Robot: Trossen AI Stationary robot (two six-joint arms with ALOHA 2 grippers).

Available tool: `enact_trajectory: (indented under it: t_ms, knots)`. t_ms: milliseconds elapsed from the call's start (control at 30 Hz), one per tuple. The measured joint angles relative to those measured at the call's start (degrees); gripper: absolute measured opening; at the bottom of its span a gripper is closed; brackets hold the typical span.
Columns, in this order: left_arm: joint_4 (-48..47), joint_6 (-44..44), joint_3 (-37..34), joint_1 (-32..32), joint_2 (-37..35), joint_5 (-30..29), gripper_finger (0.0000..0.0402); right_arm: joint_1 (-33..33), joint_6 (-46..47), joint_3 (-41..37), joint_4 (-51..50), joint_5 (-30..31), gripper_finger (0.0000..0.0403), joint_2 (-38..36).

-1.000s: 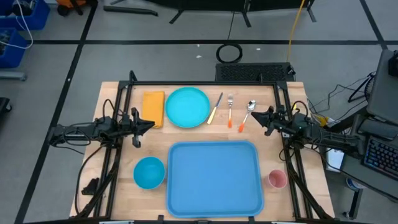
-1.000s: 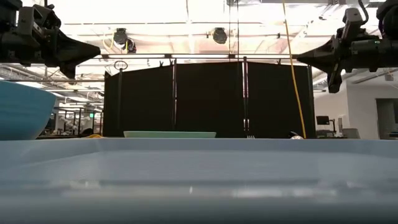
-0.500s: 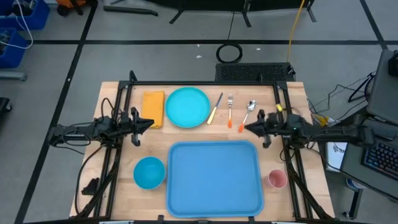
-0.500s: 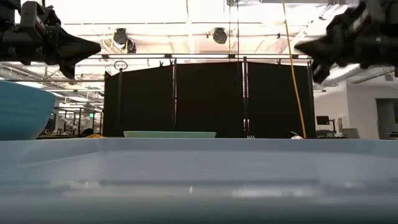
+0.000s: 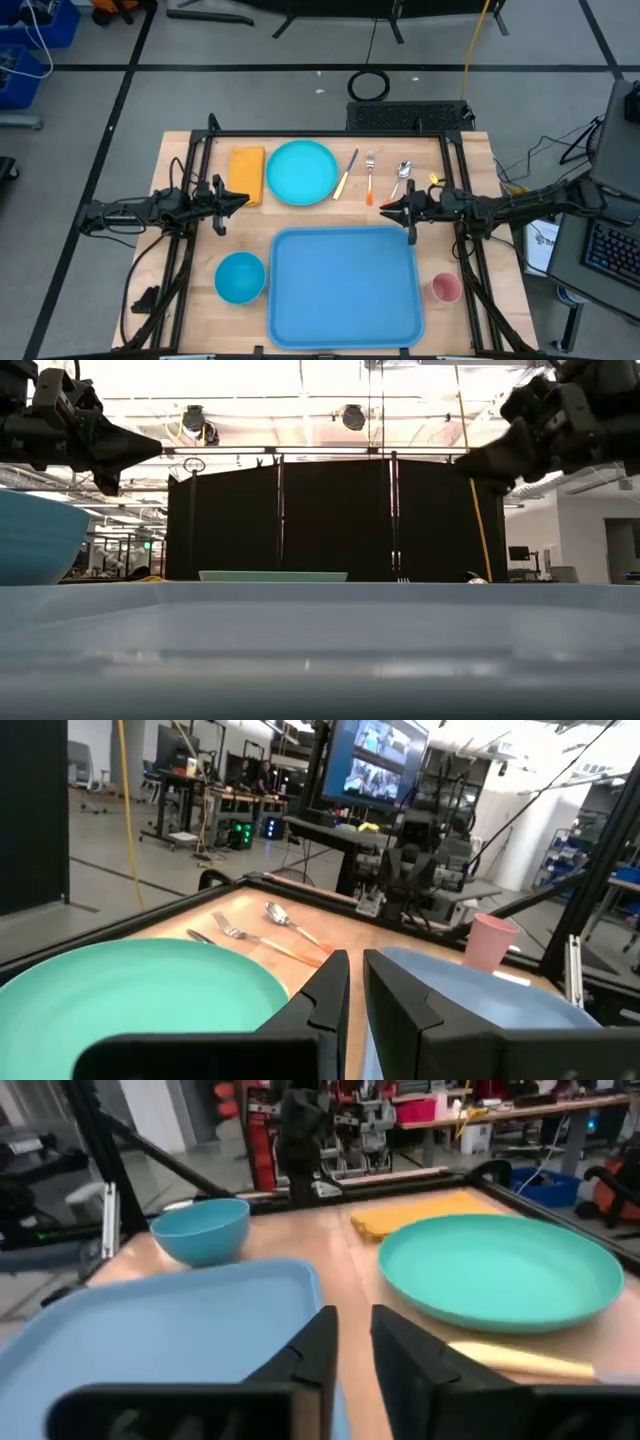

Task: Set up tray
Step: Put the green plate on the blue serving tray

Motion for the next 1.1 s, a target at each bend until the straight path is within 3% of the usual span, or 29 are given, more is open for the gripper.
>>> enact_trajectory:
  t_ms: [267,500,1100]
  knots:
    - [-0.69,-2.8,0.07,0.0,0.83,0.11,0.0037,0.65,-7.67,9.58,-5.26,2.09,0.0151,12.31]
    - [-1.05,-4.23,0.09,0.0,3.21,0.96,0.0037,0.65,-14.89,18.64,-9.79,5.96,0.02,22.83]
    - [0.29,-3.66,-0.02,0.0,8.51,-1.35,0.0037,-1.22,-31.14,36.0,-15.84,7.37,0.0206,41.24]
